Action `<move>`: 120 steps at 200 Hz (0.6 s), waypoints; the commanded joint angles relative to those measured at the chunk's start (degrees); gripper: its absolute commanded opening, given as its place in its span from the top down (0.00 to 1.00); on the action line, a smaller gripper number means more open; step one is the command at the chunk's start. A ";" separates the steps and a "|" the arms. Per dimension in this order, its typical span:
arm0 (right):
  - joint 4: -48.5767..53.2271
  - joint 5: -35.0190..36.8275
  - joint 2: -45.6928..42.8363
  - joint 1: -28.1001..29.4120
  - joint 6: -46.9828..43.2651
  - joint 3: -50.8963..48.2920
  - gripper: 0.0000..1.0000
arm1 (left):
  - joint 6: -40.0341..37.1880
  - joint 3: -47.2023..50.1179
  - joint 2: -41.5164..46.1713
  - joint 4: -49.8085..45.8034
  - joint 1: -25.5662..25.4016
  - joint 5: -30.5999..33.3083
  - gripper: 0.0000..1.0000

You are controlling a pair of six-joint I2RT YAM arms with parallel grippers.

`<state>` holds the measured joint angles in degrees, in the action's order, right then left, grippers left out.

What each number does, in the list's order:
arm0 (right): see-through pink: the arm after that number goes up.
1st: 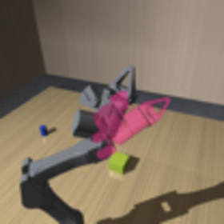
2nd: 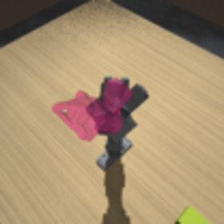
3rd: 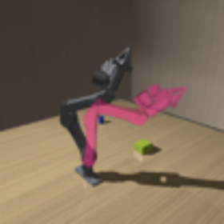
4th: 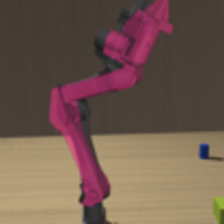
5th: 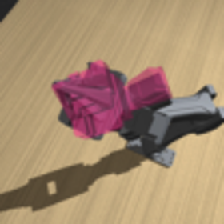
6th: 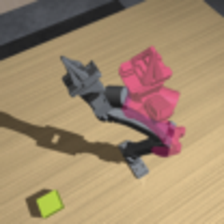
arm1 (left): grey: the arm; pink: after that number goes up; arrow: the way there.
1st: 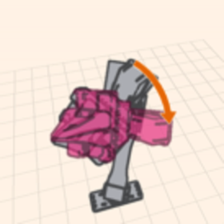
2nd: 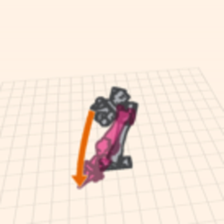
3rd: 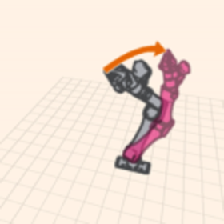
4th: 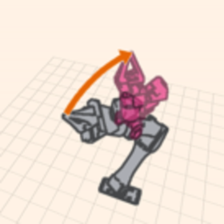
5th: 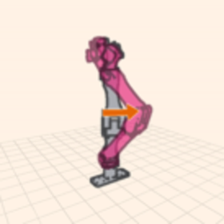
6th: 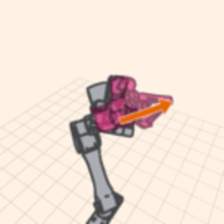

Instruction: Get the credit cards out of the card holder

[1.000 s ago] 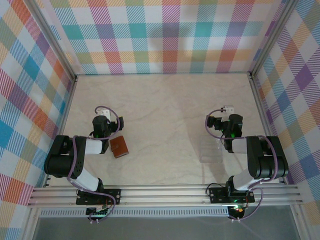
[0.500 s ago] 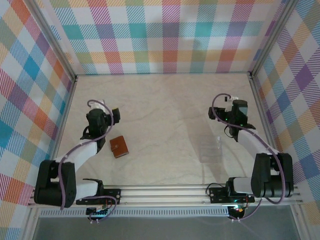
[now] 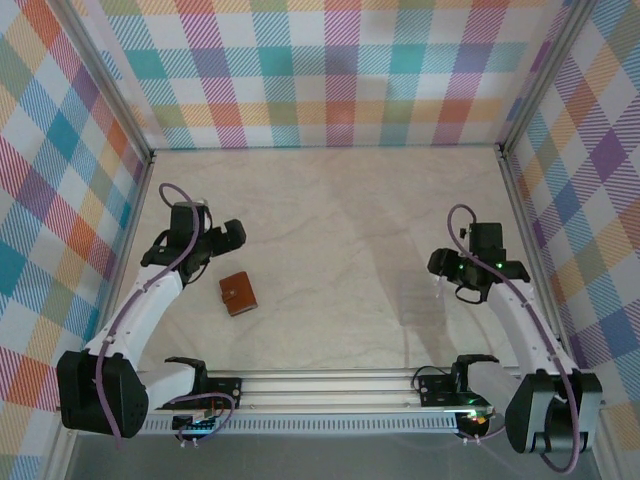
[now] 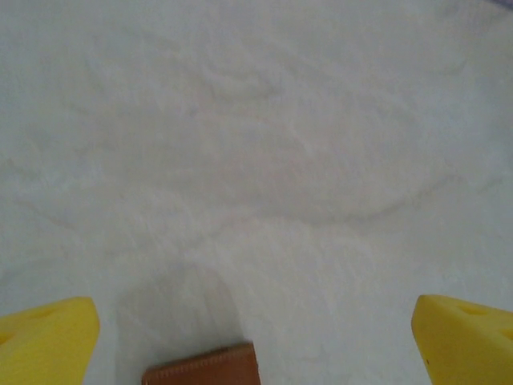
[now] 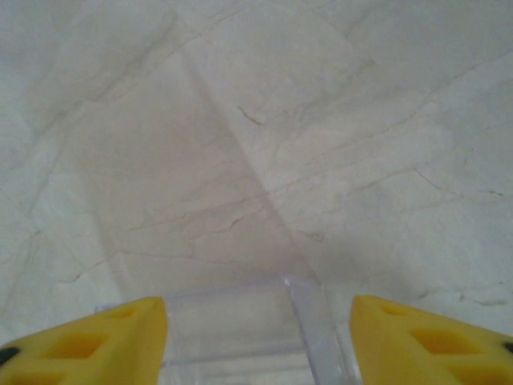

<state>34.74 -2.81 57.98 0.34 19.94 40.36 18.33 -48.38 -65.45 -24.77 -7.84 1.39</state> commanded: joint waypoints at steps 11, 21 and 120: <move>6.20 -1.26 -0.81 -0.21 6.57 -1.20 0.49 | 3.74 0.32 1.20 -8.28 -1.07 -3.94 0.00; 6.10 -0.30 -1.25 -0.20 7.52 -2.29 0.54 | 3.97 0.56 1.30 -8.67 -1.12 -4.10 0.00; 1.02 -0.44 5.04 -0.17 4.50 -2.81 0.63 | 4.20 0.00 -0.02 -11.35 -1.13 -4.80 0.00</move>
<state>37.56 -2.46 61.17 0.34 25.89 38.13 21.89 -48.16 -65.41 -33.98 -8.29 -2.98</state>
